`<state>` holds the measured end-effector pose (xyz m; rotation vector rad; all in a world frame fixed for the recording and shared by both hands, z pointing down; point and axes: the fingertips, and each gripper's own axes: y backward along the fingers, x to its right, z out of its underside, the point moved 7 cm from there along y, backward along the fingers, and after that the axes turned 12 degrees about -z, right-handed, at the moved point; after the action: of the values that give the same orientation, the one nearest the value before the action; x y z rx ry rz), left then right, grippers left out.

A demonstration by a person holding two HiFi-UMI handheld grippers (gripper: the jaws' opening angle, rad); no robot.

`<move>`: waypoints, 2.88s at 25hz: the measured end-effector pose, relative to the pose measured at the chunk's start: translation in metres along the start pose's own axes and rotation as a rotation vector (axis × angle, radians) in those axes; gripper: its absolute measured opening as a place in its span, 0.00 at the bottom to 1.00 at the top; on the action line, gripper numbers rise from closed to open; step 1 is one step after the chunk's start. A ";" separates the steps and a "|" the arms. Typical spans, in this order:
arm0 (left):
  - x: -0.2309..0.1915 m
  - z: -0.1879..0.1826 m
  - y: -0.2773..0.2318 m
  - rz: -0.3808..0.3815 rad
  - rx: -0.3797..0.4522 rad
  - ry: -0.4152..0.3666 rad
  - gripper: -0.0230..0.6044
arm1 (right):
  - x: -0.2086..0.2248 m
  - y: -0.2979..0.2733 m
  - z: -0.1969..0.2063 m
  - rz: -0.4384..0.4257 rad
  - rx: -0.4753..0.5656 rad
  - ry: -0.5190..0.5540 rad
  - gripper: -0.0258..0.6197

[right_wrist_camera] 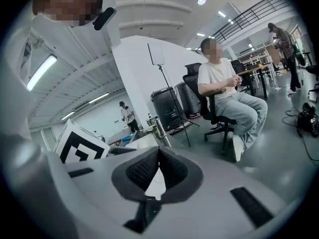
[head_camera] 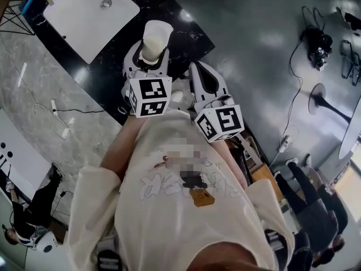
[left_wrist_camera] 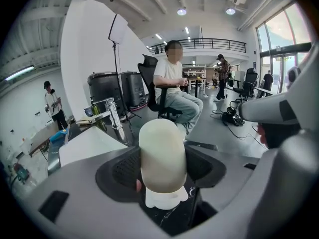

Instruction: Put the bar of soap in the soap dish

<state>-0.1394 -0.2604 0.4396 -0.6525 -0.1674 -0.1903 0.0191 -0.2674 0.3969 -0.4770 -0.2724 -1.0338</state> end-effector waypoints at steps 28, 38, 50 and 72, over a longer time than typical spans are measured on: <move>0.014 0.035 -0.066 -0.058 -0.170 -0.103 0.48 | 0.005 -0.022 0.003 0.000 -0.062 -0.025 0.05; 0.013 0.036 -0.067 -0.046 -0.191 -0.065 0.48 | 0.003 -0.021 0.002 -0.004 -0.050 -0.029 0.05; 0.014 0.031 -0.054 -0.022 -0.172 -0.032 0.48 | -0.004 -0.009 -0.002 -0.005 -0.026 -0.009 0.05; -0.017 0.001 0.060 -0.091 0.039 0.085 0.05 | -0.051 0.038 -0.002 -0.052 0.040 0.072 0.05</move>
<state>-0.1427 -0.2111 0.4020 -0.5973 -0.1190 -0.3016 0.0273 -0.2139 0.3636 -0.3978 -0.2417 -1.0923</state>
